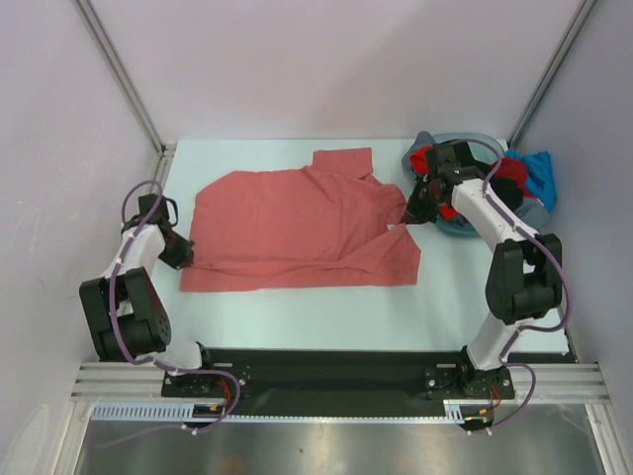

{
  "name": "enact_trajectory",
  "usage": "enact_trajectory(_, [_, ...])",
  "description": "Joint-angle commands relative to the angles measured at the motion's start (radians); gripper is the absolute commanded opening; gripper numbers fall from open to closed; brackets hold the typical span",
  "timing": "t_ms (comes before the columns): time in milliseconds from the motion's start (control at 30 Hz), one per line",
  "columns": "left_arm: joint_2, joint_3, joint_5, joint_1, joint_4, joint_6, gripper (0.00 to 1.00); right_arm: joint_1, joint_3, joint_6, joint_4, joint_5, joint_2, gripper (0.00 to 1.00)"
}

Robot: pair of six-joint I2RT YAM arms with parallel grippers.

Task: Fold and stack the t-shirts
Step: Fold the tshirt

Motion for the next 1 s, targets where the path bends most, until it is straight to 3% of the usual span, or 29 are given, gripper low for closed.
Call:
enact_trajectory(0, [0.039,0.084,0.004,-0.004,0.019,0.021,0.00,0.001,0.098,-0.046,0.004,0.034,0.057,0.00])
enact_trajectory(267, [0.160,0.225,0.013,-0.004,0.010,0.020,0.00,0.001,0.302,-0.074,-0.049,0.045,0.202,0.00])
enact_trajectory(433, [0.227,0.291,0.021,-0.004,-0.001,0.026,0.00,-0.004,0.330,-0.069,-0.065,0.068,0.233,0.00])
enact_trajectory(967, [0.338,0.356,0.010,0.002,-0.022,0.014,0.00,0.013,0.521,-0.095,-0.063,0.048,0.396,0.00])
